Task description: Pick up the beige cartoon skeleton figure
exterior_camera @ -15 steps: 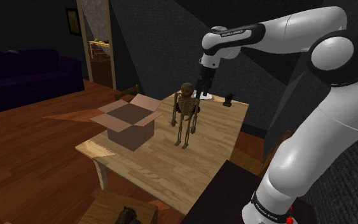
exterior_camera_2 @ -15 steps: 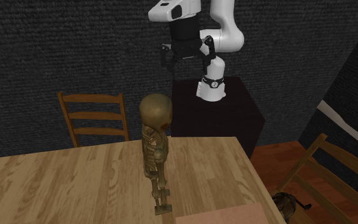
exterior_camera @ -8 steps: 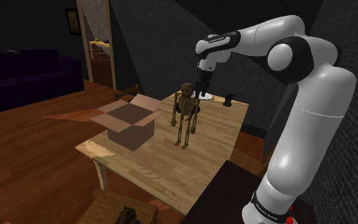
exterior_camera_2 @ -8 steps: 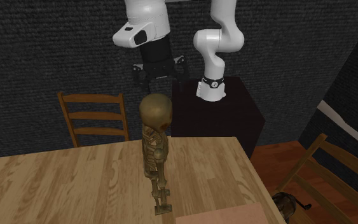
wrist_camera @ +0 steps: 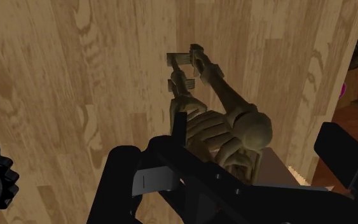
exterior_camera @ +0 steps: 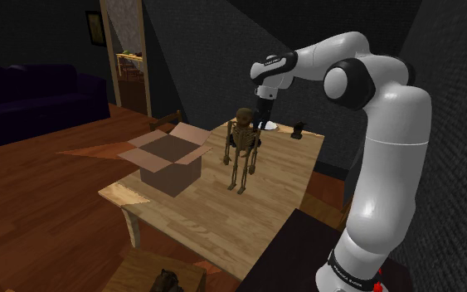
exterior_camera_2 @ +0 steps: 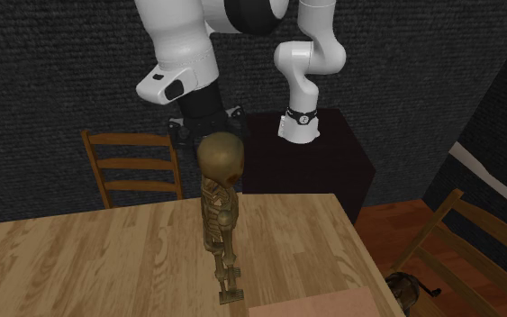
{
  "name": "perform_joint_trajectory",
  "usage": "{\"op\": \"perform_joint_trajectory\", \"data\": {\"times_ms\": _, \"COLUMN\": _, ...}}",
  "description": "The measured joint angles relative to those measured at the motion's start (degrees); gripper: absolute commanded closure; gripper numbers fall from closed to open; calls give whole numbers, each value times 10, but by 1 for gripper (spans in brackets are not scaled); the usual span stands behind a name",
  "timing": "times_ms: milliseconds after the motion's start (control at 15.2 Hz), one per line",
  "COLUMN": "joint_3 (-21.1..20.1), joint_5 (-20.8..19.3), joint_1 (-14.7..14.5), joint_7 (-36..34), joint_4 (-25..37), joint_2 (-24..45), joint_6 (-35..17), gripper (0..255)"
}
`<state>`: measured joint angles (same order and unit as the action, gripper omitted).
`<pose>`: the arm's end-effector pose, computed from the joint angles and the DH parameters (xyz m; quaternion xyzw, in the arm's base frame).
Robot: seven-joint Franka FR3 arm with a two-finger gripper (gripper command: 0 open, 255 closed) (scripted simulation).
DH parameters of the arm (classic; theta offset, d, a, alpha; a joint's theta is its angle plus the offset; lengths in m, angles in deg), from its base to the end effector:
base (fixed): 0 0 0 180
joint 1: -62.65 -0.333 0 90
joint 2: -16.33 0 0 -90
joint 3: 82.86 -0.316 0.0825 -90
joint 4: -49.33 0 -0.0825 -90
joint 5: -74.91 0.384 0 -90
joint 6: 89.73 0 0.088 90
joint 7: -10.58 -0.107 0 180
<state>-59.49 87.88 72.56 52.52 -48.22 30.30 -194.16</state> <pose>0.5351 -0.3077 0.4501 -0.9959 -0.0444 0.0035 0.0782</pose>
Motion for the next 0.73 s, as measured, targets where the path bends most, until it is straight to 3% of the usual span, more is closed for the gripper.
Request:
{"op": "perform_joint_trajectory", "data": {"times_ms": 198, "joint_3": -1, "joint_5": 2, "joint_1": -1, "joint_7": 3, "joint_4": -16, "joint_2": 3, "joint_6": -19, "gripper": 0}}
{"op": "perform_joint_trajectory", "data": {"times_ms": 264, "joint_3": -1, "joint_5": 3, "joint_1": -1, "joint_7": 4, "joint_4": -18, "joint_2": 4, "joint_6": -22, "gripper": 255}}
{"op": "perform_joint_trajectory", "data": {"times_ms": 726, "joint_3": -1, "joint_5": 4, "joint_1": -1, "joint_7": 4, "joint_4": -20, "joint_2": 5, "joint_6": -26, "gripper": 255}}
